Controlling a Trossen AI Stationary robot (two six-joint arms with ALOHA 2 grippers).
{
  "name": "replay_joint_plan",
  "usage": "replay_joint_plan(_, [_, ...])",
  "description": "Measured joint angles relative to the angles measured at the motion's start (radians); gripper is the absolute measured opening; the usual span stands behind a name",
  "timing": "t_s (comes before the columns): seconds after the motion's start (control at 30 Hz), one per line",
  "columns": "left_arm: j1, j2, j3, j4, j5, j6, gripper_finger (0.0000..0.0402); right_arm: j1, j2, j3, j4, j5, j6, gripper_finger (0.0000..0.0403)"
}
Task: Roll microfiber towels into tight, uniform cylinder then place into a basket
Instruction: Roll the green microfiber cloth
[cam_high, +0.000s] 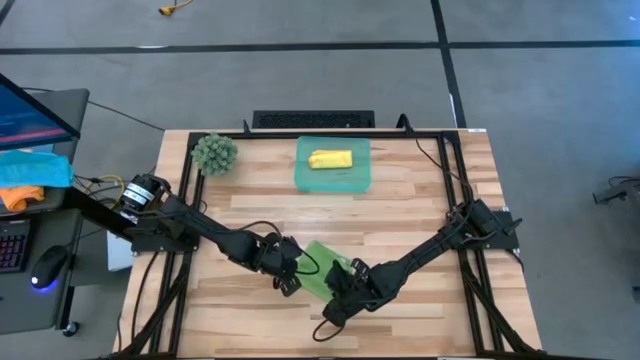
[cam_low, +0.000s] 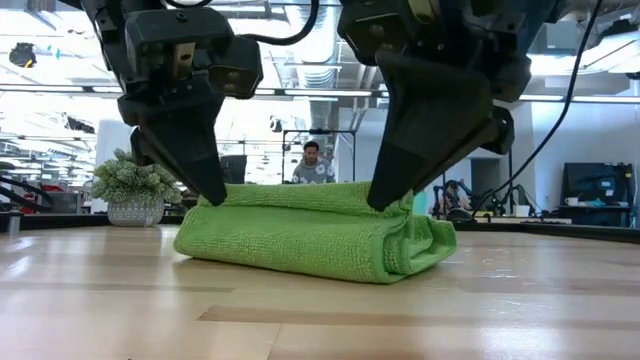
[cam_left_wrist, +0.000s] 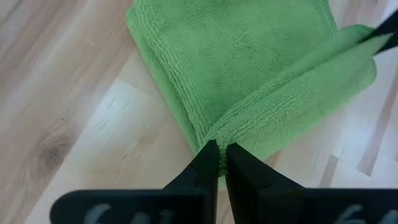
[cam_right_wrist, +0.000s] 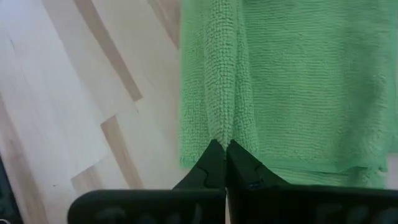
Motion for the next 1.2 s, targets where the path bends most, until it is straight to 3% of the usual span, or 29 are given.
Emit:
replay_joint_plan(0.43, [0.002, 0.000, -0.001, -0.009, 0.055, 0.040, 0.0009, 0.005, 0.065, 0.007, 0.099, -0.058, 0.006, 0.0007])
replay_joint_plan(1.2, [0.007, 0.000, -0.001, 0.006, 0.026, 0.097, 0.0011, -0.009, 0.064, 0.015, 0.000, -0.044, 0.035, 0.0009])
